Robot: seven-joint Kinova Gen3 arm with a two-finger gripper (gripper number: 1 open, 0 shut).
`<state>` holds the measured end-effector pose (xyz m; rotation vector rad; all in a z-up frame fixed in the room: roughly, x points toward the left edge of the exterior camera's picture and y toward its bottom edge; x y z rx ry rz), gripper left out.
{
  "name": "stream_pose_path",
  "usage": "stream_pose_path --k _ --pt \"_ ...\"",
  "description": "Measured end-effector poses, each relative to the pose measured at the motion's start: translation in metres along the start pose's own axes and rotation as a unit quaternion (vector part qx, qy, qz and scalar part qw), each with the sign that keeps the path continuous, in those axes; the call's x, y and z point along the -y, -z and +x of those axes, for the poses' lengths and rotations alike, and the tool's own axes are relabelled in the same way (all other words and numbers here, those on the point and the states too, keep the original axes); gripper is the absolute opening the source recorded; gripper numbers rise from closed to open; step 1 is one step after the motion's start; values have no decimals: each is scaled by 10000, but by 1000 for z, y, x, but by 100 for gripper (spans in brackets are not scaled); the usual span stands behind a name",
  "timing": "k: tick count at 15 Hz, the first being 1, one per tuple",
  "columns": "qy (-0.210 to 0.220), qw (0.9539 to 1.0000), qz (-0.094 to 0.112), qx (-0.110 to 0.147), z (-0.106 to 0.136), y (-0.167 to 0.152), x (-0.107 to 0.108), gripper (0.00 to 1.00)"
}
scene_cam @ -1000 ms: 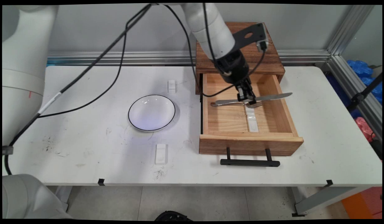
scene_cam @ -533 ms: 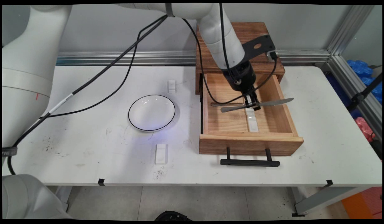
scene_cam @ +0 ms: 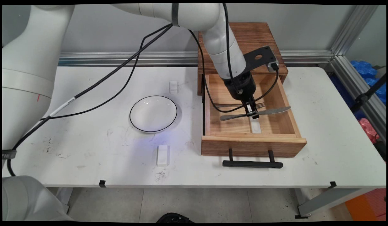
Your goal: Place the picked object into the drawer
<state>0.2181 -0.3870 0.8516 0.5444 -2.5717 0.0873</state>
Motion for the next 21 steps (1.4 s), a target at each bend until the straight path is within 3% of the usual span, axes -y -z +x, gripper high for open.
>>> stream_pose_path --k 21 --pt "-101 9997 -74 201 -23 -27 4 0"
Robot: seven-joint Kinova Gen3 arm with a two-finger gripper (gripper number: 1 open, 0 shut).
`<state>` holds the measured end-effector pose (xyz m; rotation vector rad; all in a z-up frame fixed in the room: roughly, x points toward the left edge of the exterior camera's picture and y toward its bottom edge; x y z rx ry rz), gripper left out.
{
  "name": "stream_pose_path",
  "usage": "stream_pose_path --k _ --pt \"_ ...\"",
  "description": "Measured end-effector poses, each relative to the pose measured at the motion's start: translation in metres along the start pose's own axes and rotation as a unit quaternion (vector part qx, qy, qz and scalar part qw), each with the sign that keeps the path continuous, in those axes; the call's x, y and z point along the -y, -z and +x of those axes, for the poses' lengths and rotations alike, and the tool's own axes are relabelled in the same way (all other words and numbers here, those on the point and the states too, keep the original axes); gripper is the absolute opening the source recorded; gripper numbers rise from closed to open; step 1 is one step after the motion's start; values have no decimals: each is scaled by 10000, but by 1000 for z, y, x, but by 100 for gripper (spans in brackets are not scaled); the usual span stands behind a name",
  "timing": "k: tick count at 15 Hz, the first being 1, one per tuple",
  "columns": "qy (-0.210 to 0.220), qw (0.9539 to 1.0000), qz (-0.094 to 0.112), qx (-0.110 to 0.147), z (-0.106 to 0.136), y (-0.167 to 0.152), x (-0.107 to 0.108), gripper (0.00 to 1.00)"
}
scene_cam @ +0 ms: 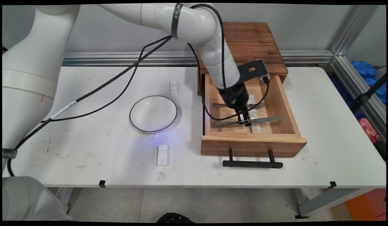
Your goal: Place the picked object into the drawer
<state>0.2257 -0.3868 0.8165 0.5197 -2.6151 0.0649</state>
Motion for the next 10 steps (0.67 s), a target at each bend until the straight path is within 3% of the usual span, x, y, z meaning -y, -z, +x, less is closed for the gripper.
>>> stream_pose_path --k 10 --pt "-55 10000 -22 30 -9 -6 2 0"
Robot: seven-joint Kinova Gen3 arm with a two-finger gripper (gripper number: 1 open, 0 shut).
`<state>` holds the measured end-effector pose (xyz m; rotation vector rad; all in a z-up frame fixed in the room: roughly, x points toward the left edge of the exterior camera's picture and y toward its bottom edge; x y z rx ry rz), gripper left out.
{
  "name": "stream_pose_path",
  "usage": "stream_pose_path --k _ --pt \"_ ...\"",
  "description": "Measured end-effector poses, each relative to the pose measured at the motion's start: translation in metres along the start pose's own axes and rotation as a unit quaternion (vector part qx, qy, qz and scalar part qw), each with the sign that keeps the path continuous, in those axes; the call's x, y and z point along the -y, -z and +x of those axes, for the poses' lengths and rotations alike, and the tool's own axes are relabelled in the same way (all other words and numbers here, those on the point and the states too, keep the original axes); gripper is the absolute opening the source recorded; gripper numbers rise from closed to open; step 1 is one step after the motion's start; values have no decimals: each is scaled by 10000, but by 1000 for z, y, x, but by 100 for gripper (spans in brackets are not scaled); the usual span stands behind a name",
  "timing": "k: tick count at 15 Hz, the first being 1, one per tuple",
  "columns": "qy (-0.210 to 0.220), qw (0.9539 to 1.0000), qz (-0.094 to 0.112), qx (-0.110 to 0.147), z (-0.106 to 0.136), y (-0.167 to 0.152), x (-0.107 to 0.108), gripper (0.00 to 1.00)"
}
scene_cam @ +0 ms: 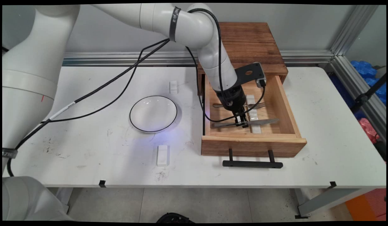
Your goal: Place the picked object into the drawer
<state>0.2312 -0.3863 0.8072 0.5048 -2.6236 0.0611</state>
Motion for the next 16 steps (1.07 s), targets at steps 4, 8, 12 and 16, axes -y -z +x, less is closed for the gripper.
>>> stream_pose_path --k 4,8,12,16 --pt "-48 10000 -16 -26 -1 -2 0 0" --pt "-87 9999 -31 -56 -1 -3 1 0" --pt "-115 9999 -42 -77 -2 -5 2 100" --pt "-133 9999 -54 -97 -3 -6 3 100"
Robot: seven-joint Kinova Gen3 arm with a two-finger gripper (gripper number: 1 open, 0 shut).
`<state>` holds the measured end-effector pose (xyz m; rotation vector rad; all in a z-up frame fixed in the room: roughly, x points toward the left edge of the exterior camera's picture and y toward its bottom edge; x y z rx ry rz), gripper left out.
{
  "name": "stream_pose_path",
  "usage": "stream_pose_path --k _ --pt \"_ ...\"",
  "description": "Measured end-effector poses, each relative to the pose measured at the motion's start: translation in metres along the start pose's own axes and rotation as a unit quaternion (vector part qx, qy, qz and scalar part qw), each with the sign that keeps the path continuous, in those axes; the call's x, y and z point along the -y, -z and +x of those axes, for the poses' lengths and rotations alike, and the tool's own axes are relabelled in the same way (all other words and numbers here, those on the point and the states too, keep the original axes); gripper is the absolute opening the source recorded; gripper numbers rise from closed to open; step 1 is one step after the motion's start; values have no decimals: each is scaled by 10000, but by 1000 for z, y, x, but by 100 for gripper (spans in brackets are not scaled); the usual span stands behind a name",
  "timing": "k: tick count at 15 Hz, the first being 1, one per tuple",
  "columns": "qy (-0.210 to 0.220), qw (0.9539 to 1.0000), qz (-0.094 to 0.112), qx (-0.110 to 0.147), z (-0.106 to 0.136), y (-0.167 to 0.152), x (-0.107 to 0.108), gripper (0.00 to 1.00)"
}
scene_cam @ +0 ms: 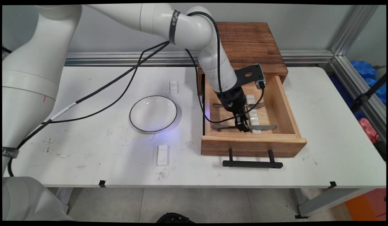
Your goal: Place the picked object into the drawer
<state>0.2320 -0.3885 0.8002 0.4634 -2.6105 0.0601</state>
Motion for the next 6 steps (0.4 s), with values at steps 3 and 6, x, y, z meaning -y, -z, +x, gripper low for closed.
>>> stream_pose_path --k 3,6 --pt "-10 10000 -18 -9 0 0 0 100" --pt "-9 10000 -21 -21 0 1 1 100"
